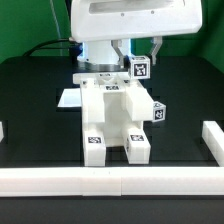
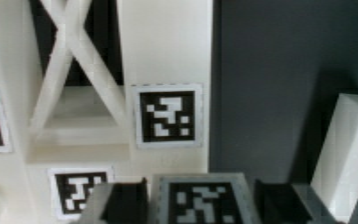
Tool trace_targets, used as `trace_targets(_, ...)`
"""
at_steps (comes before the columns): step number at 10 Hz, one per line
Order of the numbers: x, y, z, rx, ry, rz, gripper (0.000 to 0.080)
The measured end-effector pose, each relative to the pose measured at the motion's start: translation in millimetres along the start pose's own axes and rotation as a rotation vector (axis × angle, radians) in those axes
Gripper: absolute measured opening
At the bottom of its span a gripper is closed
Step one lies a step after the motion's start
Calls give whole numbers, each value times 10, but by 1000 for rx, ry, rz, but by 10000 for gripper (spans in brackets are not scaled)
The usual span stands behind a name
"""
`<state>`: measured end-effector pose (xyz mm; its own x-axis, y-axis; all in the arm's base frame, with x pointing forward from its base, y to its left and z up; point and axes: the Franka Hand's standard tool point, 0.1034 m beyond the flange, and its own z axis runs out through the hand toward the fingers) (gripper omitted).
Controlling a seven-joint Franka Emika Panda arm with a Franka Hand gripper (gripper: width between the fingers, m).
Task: Assemble chair
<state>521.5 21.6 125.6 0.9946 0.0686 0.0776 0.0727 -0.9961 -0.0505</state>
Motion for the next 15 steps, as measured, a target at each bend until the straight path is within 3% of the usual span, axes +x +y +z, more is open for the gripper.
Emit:
trace_targets(8,101,70,5,-12,27,-24,285)
trace_targets(15,13,70,0,-6,12,-12,285)
